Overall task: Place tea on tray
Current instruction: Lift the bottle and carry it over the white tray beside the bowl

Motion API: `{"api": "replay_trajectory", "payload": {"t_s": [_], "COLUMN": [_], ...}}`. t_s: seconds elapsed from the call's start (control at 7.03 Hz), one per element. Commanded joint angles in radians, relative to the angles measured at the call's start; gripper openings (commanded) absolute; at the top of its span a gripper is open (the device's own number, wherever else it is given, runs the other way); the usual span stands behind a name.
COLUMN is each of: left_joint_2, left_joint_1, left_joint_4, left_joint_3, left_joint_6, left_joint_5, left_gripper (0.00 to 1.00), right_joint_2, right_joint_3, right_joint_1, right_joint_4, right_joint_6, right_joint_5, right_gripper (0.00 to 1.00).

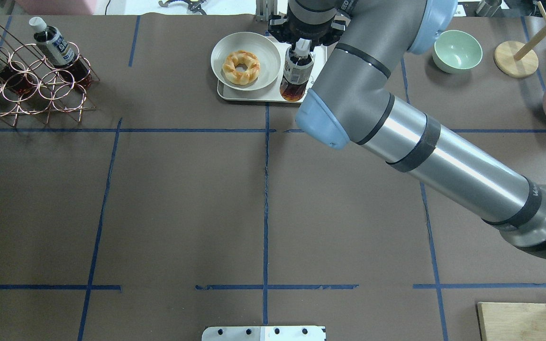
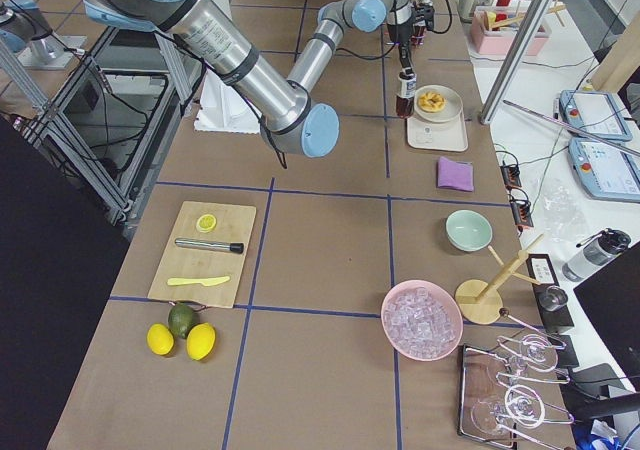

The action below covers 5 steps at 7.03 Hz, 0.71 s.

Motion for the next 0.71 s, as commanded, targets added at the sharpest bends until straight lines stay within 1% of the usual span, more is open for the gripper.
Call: {"api": "replay_trajectory", "payload": {"t_s": [0.0, 0.14, 0.28, 0.43, 0.57], "left_joint_2": [0.002, 0.002, 0.002, 0.002, 0.002], "left_joint_1": [-0.003, -0.011, -0.018, -0.037, -0.040], "left_joint_4": [0.001, 0.002, 0.002, 0.001, 0.001], "left_joint_3": [0.002, 0.016, 0.039, 0.071, 0.079], "left_joint_6": [-0.001, 0.001, -0.001, -0.001, -0.001], "left_joint_5": [0.000, -0.002, -0.018, -0.075, -0.078], "left_gripper": [1.00, 1.00, 1.00, 1.00, 1.00], "right_joint_2": [0.036, 0.066, 0.070, 0.073, 0.074], "right_joint_3": [-0.140, -0.193, -0.224, -0.278, -0.307], "right_joint_1": [0.068, 0.075, 0.079, 0.079, 0.079], "right_joint_4": [0.082, 0.084, 0.126, 0.194, 0.219], "right_joint_6": [-0.071, -0.078, -0.092, -0.092, -0.094], "right_joint_5": [0.002, 0.003, 0.003, 0.002, 0.003], "right_gripper": [0.00, 0.00, 0.00, 0.00, 0.00]}}
